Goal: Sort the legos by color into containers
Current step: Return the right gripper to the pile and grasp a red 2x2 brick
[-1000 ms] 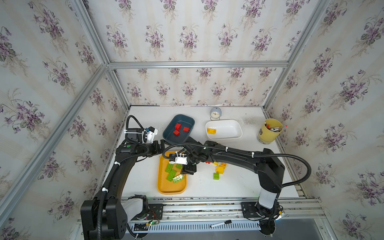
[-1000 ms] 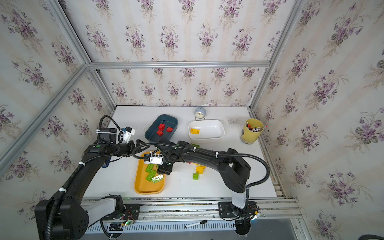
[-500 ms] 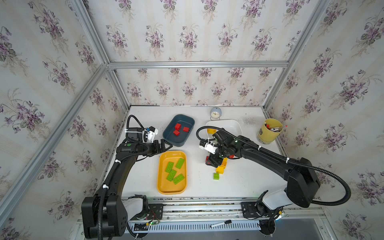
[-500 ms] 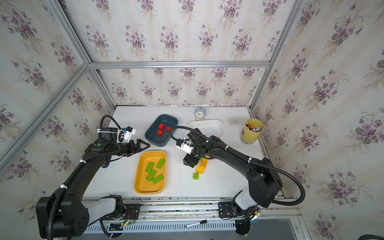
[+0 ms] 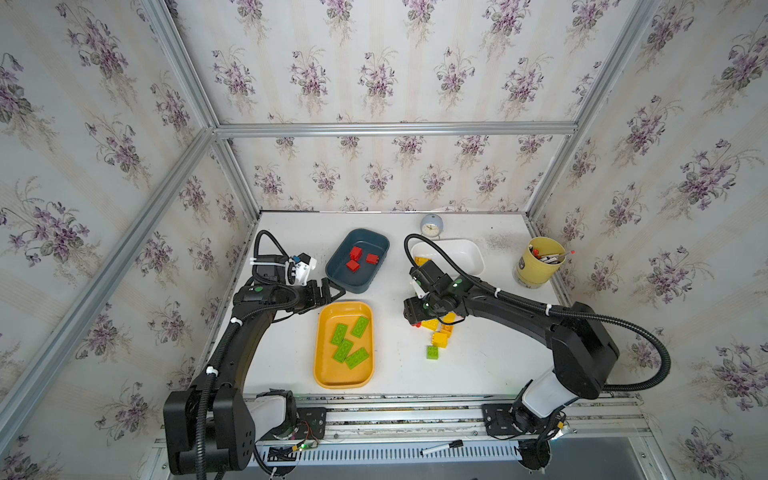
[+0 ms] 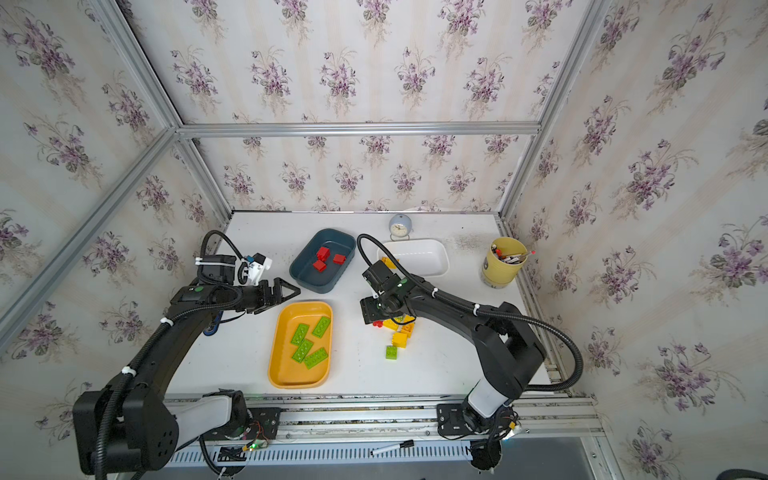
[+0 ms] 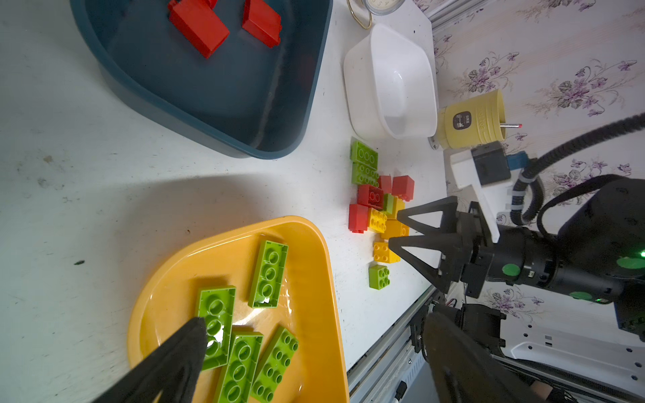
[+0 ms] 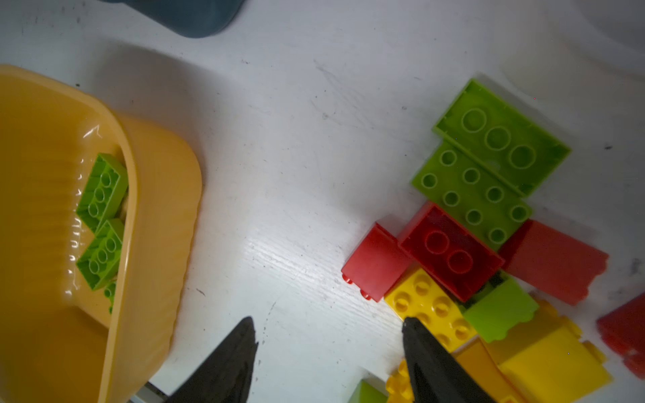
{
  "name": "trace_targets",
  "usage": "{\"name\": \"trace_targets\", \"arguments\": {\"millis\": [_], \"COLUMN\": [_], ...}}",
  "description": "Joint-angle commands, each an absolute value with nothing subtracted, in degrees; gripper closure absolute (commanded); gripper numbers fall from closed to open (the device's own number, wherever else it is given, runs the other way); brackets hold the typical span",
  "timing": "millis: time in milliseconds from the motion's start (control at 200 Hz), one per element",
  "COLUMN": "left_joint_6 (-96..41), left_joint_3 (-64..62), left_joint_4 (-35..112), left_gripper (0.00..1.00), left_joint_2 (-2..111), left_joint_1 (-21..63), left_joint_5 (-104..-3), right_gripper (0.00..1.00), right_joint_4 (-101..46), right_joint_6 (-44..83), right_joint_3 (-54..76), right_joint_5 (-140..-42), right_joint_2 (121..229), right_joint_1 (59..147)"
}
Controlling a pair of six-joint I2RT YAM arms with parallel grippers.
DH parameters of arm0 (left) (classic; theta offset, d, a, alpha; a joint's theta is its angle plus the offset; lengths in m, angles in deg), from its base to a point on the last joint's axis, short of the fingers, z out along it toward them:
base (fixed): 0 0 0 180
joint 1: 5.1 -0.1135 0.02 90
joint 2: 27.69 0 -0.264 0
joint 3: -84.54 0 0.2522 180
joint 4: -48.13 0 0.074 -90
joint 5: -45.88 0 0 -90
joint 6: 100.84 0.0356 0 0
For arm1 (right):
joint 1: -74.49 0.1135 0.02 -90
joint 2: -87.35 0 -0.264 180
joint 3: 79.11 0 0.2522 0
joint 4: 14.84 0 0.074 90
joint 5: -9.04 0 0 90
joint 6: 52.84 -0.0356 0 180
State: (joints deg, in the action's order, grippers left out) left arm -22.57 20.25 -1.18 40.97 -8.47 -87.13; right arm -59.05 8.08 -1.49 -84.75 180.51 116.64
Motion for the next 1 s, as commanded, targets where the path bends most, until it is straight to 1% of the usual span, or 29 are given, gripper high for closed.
{"name": "trace_targets", "arguments": {"millis": [0,140,440,530,740,995], "left_joint_6": [-21.83,-21.64,-21.52,-21.61,-21.43,-21.47], "left_joint_3": [20.04,20.31,20.32,20.28,20.33,20.32], "left_joint_4": [-0.78,-0.71,-0.58,-0.57,-0.43,-0.09], "left_gripper": [0.01,0.01,0.01,0.01,0.01,0.01], "left_joint_2": [41.06,40.78,41.3,41.56,41.99,42.36], "left_joint_1": [-8.57,-8.61,-8.6,-8.59,-8.59,-8.57], "left_joint_5": [-88.07,-87.92,-87.78,-87.8,-87.82,-87.89], "right_gripper": [0.34,0.38,0.4,0.4,0.41,0.41], "right_joint_4": [-56.38,-60.33,-59.61,-59.95,-64.5,-63.83], "right_joint_6": [-3.27,-7.18,-8.6,-9.2,-9.74,-10.92], "right_joint_3": [-0.87,2.15,2.61,2.17,2.99,1.63], "right_joint_5": [-82.51,-78.9,-78.49,-78.2,-73.64,-74.84], "right_joint_2": [182.59,186.39,191.43,191.8,191.19,191.35], "right_joint_1": [117.17,117.83,118.44,118.46,118.57,118.6]}}
